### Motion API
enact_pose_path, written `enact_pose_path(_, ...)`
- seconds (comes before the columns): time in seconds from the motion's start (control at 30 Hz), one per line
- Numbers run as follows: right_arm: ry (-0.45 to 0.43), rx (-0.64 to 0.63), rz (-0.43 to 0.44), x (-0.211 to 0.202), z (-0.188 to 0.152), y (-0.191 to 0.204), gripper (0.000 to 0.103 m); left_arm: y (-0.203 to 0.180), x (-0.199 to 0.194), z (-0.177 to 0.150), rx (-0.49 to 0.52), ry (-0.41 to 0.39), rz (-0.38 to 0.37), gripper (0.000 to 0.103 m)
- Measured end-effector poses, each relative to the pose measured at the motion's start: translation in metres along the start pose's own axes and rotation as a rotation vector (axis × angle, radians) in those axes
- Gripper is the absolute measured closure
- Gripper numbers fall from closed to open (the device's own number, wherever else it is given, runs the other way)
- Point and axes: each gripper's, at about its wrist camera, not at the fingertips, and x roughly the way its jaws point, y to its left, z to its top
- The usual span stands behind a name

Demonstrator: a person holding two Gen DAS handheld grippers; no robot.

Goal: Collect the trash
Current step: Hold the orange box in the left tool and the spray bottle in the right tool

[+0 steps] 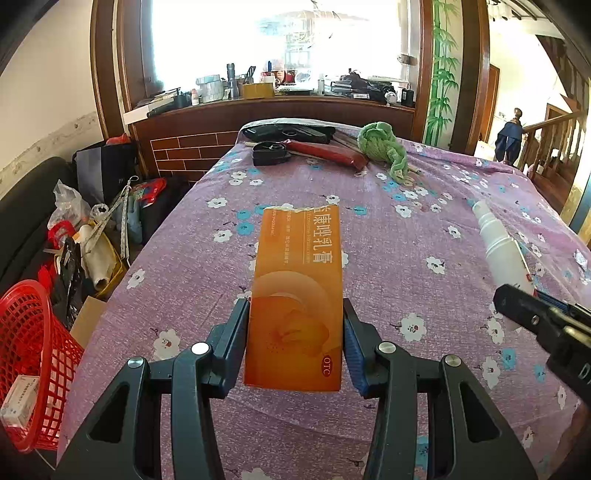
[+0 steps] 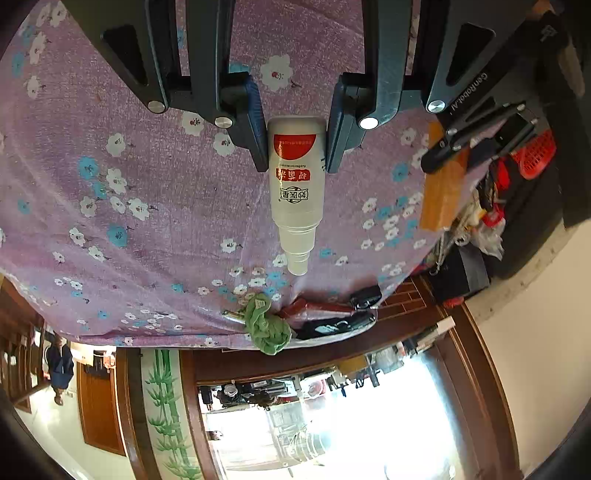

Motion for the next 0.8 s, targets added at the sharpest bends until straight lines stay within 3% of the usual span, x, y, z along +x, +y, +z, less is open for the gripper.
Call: enact_pose_path(0.8, -0.019, -0.045, -0.062, -0.0030, 0.0000, 0.0054, 0.070, -0.0014, -0.0003, -0.0004, 0.005, 0.001, 0.001, 0.057)
